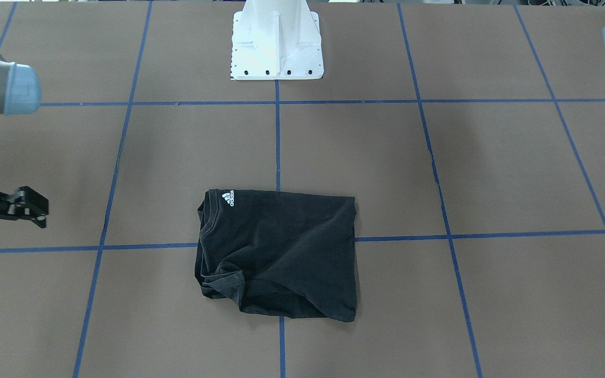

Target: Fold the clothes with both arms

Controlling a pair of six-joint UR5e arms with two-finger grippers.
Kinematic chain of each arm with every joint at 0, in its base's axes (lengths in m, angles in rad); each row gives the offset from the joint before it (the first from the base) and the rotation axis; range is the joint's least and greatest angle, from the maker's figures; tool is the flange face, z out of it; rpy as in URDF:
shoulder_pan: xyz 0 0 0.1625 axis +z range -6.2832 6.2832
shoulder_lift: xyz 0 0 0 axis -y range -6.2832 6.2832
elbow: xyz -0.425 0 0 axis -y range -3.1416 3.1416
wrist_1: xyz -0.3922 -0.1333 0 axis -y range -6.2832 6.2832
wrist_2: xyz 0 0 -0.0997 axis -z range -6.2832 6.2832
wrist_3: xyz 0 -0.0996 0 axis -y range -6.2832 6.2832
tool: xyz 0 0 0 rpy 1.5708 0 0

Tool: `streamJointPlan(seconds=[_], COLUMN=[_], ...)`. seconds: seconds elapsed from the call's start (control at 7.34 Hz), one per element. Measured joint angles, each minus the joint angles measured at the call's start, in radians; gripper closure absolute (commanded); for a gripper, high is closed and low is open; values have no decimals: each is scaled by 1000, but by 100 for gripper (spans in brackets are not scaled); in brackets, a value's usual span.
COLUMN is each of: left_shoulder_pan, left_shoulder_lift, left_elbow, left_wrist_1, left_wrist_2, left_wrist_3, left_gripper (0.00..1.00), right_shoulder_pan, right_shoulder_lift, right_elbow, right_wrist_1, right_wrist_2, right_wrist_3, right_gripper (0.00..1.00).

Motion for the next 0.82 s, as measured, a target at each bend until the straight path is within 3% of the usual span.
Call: streamJointPlan(seconds=[0.41, 0.82], left_shoulder_pan=[-137, -252], left_shoulder_lift=[80, 227], left_elbow=[-20, -42], left_wrist_1=[203, 208], left_wrist_2=[-5, -145], left_wrist_3=[91, 194], left_gripper=[0, 0], right_shoulder_pan=[174, 317], right_shoulder_lift=[-262, -453], right_elbow=[59, 64], right_wrist_1=[1, 11], right_wrist_2=[90, 113], right_wrist_3=[-249, -375], right_gripper=[0, 0])
